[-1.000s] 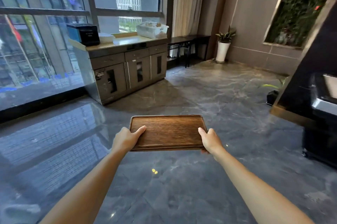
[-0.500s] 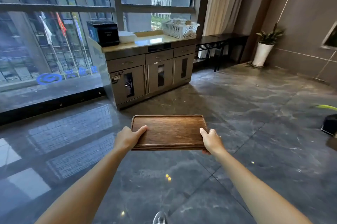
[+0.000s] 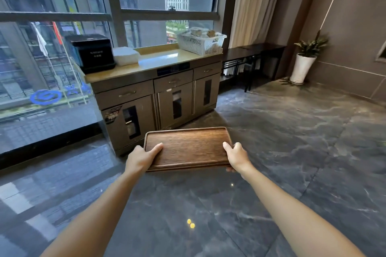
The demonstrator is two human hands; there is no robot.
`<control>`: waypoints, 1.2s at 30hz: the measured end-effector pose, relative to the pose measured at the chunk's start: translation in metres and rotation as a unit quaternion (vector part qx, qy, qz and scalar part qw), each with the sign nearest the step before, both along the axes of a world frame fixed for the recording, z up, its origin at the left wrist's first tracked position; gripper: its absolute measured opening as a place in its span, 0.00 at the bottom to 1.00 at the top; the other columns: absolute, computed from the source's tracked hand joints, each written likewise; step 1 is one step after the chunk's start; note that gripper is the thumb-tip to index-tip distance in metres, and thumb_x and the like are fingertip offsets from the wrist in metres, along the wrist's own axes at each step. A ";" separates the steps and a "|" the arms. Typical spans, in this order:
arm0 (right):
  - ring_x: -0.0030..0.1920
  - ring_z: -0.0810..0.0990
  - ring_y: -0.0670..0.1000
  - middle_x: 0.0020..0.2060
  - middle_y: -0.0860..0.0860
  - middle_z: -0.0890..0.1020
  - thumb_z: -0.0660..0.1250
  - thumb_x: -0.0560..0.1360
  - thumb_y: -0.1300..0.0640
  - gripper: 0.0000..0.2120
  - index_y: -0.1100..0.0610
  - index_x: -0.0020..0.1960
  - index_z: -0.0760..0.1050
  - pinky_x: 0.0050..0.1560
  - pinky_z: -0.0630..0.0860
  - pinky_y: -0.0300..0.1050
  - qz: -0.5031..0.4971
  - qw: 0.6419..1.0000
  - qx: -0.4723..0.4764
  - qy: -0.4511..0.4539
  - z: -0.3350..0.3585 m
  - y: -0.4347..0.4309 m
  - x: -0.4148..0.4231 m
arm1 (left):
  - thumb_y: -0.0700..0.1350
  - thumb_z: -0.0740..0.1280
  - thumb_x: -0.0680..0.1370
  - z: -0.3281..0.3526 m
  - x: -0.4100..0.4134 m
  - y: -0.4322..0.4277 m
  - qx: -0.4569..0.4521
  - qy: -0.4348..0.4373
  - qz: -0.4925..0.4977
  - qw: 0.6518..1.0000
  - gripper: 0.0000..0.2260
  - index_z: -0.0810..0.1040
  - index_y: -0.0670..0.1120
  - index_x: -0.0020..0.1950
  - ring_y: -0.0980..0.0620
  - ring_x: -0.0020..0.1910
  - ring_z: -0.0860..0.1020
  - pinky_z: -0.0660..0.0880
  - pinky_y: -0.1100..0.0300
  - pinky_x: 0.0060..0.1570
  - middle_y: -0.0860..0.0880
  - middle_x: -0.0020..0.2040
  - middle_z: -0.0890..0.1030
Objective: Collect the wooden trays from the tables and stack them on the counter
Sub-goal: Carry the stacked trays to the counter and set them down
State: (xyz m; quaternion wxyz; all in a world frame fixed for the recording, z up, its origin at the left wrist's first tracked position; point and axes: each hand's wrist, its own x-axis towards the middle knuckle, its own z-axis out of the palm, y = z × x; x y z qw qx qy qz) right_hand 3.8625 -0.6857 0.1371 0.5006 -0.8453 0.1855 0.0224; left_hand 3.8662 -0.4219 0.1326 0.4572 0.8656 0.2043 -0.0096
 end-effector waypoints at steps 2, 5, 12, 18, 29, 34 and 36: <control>0.34 0.74 0.55 0.50 0.57 0.72 0.56 0.79 0.49 0.14 0.61 0.51 0.63 0.11 0.62 0.30 0.005 1.000 -0.003 0.010 -0.002 -0.007 0.044 | 0.64 0.67 0.71 -0.001 0.044 -0.008 0.002 0.004 0.005 1.000 0.31 0.76 0.36 0.54 0.39 0.56 0.77 0.73 0.51 0.53 0.38 0.55 0.80; 0.32 0.76 0.54 0.50 0.56 0.72 0.55 0.79 0.48 0.19 0.64 0.57 0.66 0.13 0.64 0.34 0.016 1.000 -0.012 0.022 -0.011 -0.018 0.116 | 0.64 0.67 0.70 -0.008 0.114 -0.019 0.008 0.006 0.011 1.000 0.31 0.76 0.36 0.54 0.39 0.56 0.77 0.73 0.50 0.55 0.38 0.56 0.80; 0.30 0.76 0.51 0.57 0.58 0.75 0.54 0.79 0.46 0.24 0.64 0.64 0.65 0.17 0.67 0.36 0.067 0.998 -0.016 0.006 0.000 -0.052 0.319 | 0.64 0.65 0.72 0.004 0.292 -0.055 0.025 -0.001 0.037 0.999 0.31 0.77 0.36 0.54 0.38 0.55 0.78 0.73 0.51 0.53 0.38 0.55 0.81; 0.42 0.79 0.57 0.59 0.61 0.76 0.56 0.79 0.47 0.23 0.65 0.63 0.66 0.13 0.66 0.33 0.094 0.995 -0.006 -0.021 0.016 -0.069 0.476 | 0.64 0.64 0.72 0.031 0.431 -0.074 0.037 -0.008 0.081 0.996 0.30 0.75 0.36 0.55 0.39 0.57 0.76 0.68 0.54 0.48 0.39 0.57 0.79; 0.41 0.78 0.55 0.58 0.59 0.76 0.54 0.79 0.46 0.23 0.64 0.65 0.65 0.14 0.65 0.29 0.131 0.991 0.003 0.009 -0.029 -0.049 0.729 | 0.63 0.65 0.72 -0.007 0.664 -0.058 0.036 0.014 0.107 0.993 0.30 0.76 0.36 0.56 0.39 0.59 0.76 0.70 0.54 0.52 0.38 0.59 0.79; 0.32 0.76 0.52 0.52 0.56 0.75 0.55 0.79 0.46 0.23 0.64 0.64 0.66 0.13 0.62 0.29 0.153 0.988 -0.003 0.018 -0.022 -0.012 0.878 | 0.63 0.65 0.72 -0.007 0.799 -0.025 0.022 0.016 0.129 0.991 0.31 0.75 0.36 0.57 0.38 0.59 0.76 0.71 0.52 0.56 0.37 0.59 0.79; 0.30 0.76 0.51 0.50 0.55 0.74 0.55 0.79 0.46 0.23 0.64 0.64 0.66 0.13 0.62 0.30 0.165 0.986 -0.007 0.017 -0.013 0.002 0.934 | 0.63 0.65 0.72 0.000 0.852 -0.011 0.020 0.015 0.140 0.990 0.32 0.75 0.35 0.58 0.38 0.61 0.75 0.71 0.51 0.57 0.37 0.60 0.79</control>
